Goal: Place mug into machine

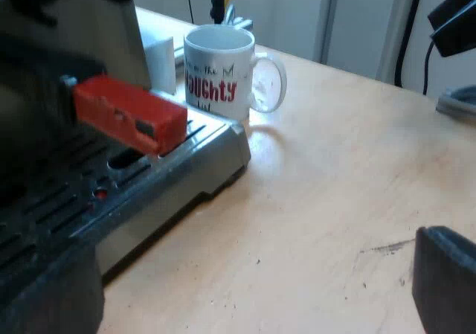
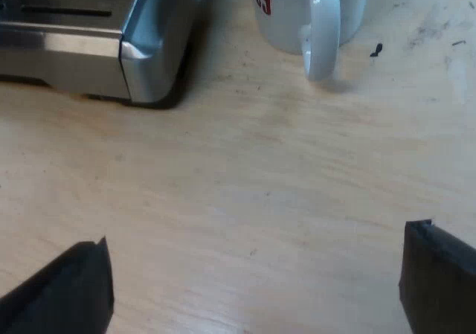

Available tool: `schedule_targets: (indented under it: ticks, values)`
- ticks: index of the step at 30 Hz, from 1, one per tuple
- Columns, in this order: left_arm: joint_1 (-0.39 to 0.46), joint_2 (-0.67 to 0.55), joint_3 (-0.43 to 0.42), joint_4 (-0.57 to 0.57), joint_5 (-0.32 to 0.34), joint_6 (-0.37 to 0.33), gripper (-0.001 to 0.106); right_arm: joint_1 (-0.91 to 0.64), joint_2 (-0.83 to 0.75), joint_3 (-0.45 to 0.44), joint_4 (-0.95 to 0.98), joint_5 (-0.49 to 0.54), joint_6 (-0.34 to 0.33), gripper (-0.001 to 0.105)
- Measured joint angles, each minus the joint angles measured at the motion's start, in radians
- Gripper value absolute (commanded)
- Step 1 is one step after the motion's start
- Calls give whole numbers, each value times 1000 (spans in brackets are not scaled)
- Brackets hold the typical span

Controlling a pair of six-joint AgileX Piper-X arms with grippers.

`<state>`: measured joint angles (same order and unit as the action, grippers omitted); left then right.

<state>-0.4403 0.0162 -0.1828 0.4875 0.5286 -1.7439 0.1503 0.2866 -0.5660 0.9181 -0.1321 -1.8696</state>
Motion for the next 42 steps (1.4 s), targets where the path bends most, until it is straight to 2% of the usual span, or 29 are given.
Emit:
schedule_targets:
  ticks: [2,7,13,17,19,23,33,38,42]
  values:
    - [0,0,1,-2,0,0,85,0,1,28,-19,0,0,79]
    - [0,0,1,-3,0,0,85,0,4,215,-271,1,0,79]
    - [0,0,1,-3,0,0,85,0,31,365,-544,8,0,79]
    - [0,0,1,-3,0,0,85,0,81,409,-668,75,0,79]
    - [0,0,1,-3,0,0,85,0,139,435,-798,107,0,79]
    - [0,0,1,-3,0,0,85,0,248,453,-958,108,0,79]
    - [0,0,1,-3,0,0,85,0,677,447,-1399,108,31,79]
    - [0,0,1,-3,0,0,85,0,859,396,-1526,97,37,79]
    - [0,0,1,-3,0,0,85,0,976,316,-1575,98,36,79]
